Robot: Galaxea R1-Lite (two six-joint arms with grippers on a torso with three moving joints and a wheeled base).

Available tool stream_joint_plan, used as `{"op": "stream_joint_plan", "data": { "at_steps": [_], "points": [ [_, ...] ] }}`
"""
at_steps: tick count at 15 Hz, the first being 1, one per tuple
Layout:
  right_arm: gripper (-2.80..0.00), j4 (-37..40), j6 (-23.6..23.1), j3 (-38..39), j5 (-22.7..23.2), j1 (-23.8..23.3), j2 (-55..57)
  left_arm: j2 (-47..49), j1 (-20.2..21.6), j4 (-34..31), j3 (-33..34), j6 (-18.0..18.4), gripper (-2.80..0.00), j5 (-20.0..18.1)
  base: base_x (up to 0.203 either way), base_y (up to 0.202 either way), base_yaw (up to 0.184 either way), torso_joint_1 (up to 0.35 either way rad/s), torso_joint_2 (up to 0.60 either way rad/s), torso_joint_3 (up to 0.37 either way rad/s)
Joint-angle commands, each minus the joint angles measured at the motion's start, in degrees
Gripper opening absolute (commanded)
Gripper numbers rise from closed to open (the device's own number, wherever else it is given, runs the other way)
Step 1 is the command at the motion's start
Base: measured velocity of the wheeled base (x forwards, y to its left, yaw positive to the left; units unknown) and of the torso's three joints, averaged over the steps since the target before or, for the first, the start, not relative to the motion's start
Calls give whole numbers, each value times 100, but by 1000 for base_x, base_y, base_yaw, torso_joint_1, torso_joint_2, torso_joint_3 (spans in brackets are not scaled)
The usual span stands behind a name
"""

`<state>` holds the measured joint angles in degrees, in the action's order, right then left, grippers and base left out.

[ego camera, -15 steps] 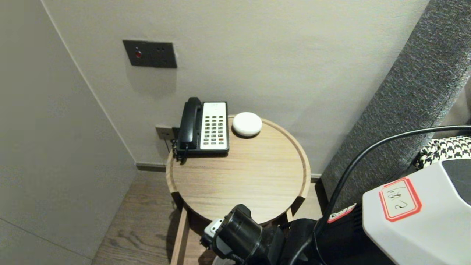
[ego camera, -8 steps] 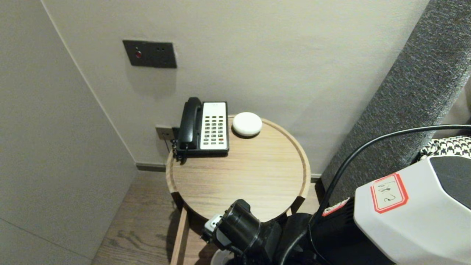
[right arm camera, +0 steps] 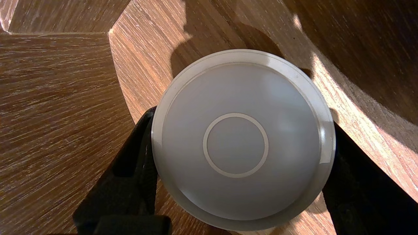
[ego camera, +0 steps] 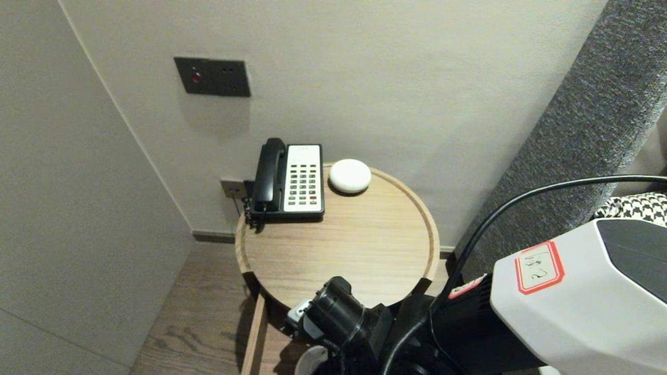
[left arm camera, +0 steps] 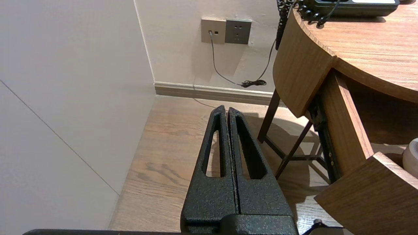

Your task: Put the remote controls on the table in the drawer one by one

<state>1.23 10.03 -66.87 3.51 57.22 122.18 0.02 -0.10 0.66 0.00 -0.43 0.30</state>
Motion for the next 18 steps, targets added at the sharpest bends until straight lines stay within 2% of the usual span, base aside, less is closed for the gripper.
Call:
{"op": "stream_joint_plan", "data": {
  "at_steps": [1, 9, 16, 18],
  "points": [
    [-280, 0, -2, 42, 0, -1, 34, -2, 1, 4, 0, -1, -280, 5, 0, 0, 0, 0, 0, 0],
    [-280, 0, 93, 139, 62, 52, -18, -2, 1, 4, 0, -1, -280, 5, 0, 0, 0, 0, 0, 0],
    [-280, -18, 687, 171, -13, 43, -62, -2, 1, 4, 0, -1, -280, 5, 0, 0, 0, 0, 0, 0],
    [-280, -19, 947, 174, -173, 52, -55, -2, 1, 4, 0, -1, -280, 5, 0, 0, 0, 0, 0, 0]
  ]
}}
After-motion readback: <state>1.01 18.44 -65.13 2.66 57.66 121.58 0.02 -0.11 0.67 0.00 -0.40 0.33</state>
